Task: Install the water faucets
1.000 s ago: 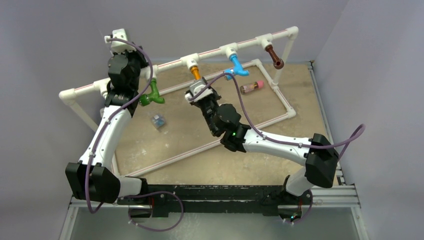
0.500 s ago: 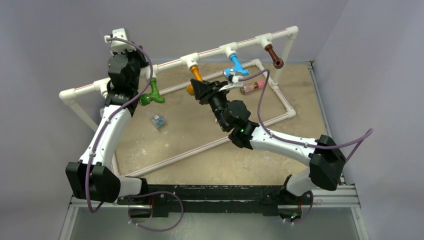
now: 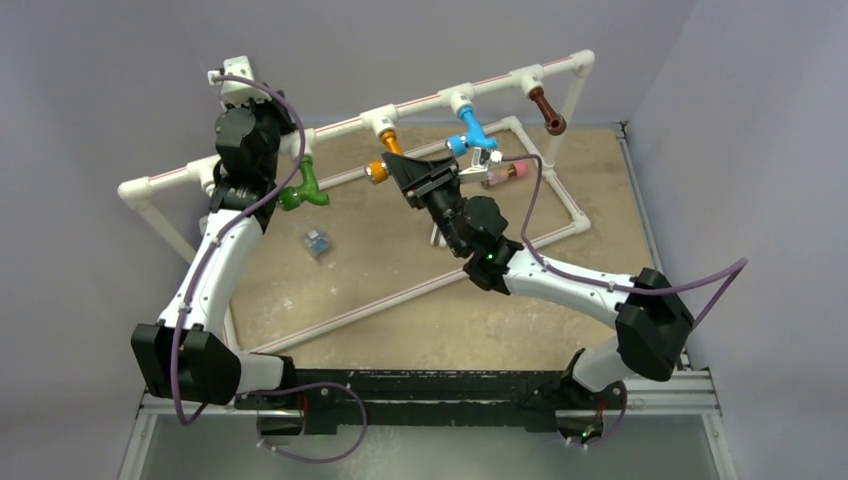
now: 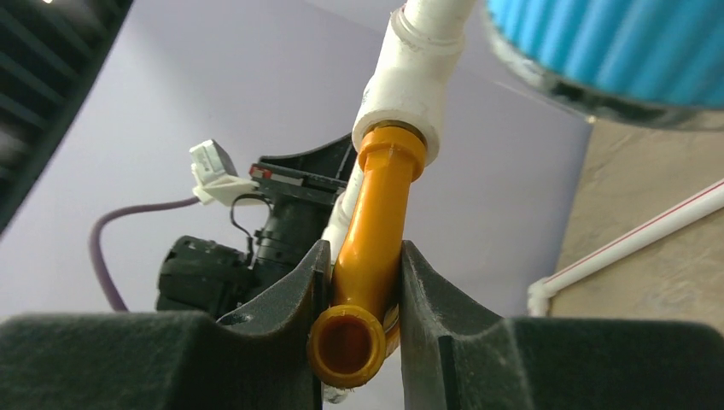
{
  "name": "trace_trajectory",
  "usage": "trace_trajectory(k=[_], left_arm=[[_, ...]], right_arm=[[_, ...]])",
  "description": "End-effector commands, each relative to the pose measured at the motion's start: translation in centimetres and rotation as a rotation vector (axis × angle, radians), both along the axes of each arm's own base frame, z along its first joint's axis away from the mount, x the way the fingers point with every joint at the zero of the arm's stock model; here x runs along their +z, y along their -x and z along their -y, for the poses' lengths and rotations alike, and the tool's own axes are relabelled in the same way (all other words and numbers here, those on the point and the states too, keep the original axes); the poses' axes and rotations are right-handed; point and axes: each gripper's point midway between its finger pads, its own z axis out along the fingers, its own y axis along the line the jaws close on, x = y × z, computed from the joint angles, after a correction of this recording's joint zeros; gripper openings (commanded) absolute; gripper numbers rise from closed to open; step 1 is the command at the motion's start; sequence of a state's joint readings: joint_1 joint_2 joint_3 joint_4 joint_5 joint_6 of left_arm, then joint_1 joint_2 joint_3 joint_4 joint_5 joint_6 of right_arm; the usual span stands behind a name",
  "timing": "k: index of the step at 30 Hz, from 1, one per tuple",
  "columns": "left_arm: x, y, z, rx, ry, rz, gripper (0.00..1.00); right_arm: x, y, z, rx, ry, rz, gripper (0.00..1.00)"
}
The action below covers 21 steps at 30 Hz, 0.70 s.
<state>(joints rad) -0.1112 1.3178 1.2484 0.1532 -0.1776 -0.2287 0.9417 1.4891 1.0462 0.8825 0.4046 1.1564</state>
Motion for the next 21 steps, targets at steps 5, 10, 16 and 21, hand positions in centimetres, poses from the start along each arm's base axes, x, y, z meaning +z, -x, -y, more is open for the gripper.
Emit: trace_trajectory(k=[5, 10, 16, 21], left_arm=[[-12.9, 0.7, 1.1, -0.06, -0.027, -0.398, 0.0], [-12.9, 0.7, 1.1, -0.061, -0.026, -0.398, 0.0], [-12.9, 0.7, 1.0, -0.058, -0.027, -0.398, 0.0], [-12.9, 0.7, 1.0, -0.059, -0.027, -0.397, 0.0]], right_arm=[[11.1, 6.8, 2.2, 0.297, -0.415, 0.124, 0.27], [9.9, 6.4, 2.3, 0.26, -0.344, 0.093, 0.57], [7.5, 6.5, 2.1, 0.258, -0.267, 0.062, 0.7], [5.9, 6.5, 2.5, 0.225, -0.163, 0.051, 0.75]])
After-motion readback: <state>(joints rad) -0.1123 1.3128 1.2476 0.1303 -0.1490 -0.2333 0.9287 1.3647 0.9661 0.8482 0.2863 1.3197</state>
